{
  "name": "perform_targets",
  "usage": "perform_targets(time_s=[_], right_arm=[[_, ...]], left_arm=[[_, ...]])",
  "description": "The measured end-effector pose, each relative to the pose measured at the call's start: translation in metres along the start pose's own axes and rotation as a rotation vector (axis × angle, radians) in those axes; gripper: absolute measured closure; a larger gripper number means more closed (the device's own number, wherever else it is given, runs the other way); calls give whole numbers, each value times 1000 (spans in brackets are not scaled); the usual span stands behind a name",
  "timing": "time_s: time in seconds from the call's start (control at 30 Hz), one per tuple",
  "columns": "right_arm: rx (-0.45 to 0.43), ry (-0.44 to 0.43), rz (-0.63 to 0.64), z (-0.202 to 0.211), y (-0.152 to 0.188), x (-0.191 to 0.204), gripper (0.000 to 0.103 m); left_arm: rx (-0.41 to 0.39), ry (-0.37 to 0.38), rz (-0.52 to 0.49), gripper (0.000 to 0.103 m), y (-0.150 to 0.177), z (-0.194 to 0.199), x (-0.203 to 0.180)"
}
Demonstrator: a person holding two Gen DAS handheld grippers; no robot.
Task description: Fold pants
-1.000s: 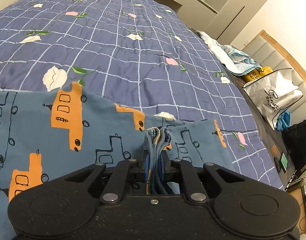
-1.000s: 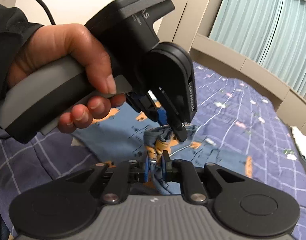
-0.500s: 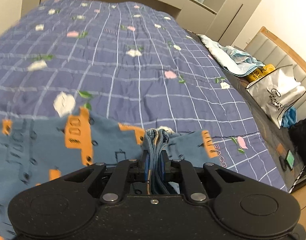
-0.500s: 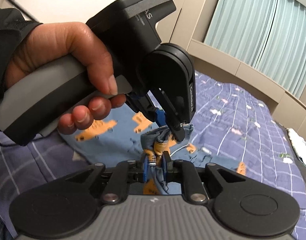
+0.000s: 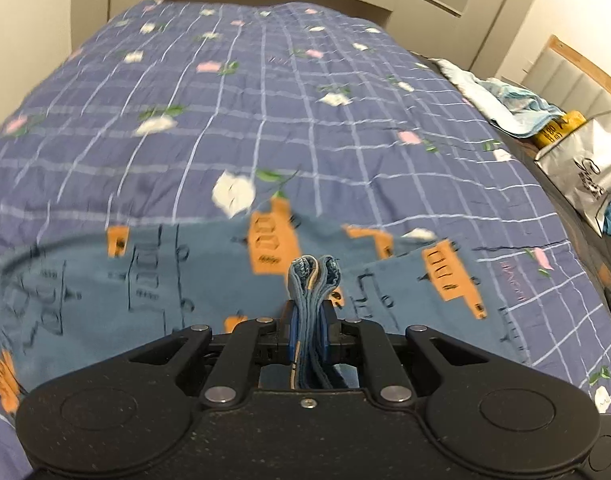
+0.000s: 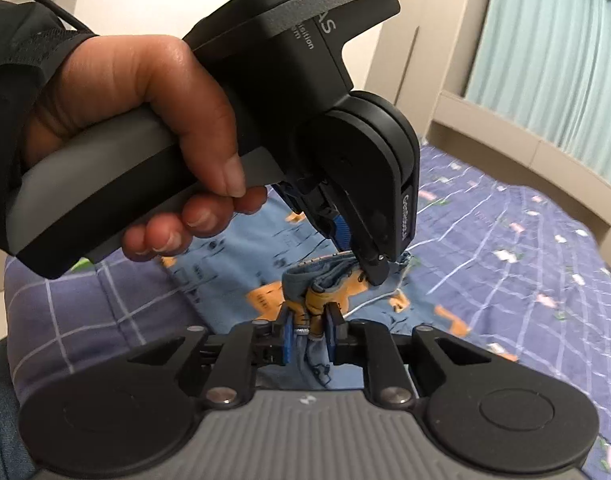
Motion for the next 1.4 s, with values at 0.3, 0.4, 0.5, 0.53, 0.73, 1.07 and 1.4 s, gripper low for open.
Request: perform_targets(time_s=[0.3,0.4,0.5,0.53,0.73,1.07,1.4], right_arm=[[56,-38,3,-22,16,2,74],[32,-38,0,-29,17,3,45],[4,-13,0,-17,25,-2,27],[-1,8,-1,-11,30,-8,21],[-5,189,-80,17,56,-62,3],[68,455,-160,-25,73,-181,0],[125,503,-170,-35,93,-203,0]], left_arm=[[10,4,75,65,16,-16,20],[-8,-12,88,42,14,-11,23],[-43,-53,99,19,10,-4,28],[-57,-74,102,13,9,-3,29],[-117,-245,60,2,9,-9,26],[-122,-334,71,0,16,-31,31],[-138,-345,72,1,14,-21,31]])
Point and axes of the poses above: each gripper's, at about its wrist camera, not at the fingertips, and z roughly against the way its jaws point, x to its left, y to its underside, the point moved 5 cm from there along -z, roughly the way its jaws point, and after that the axes turned 3 degrees about z, right-handed, at the moved point
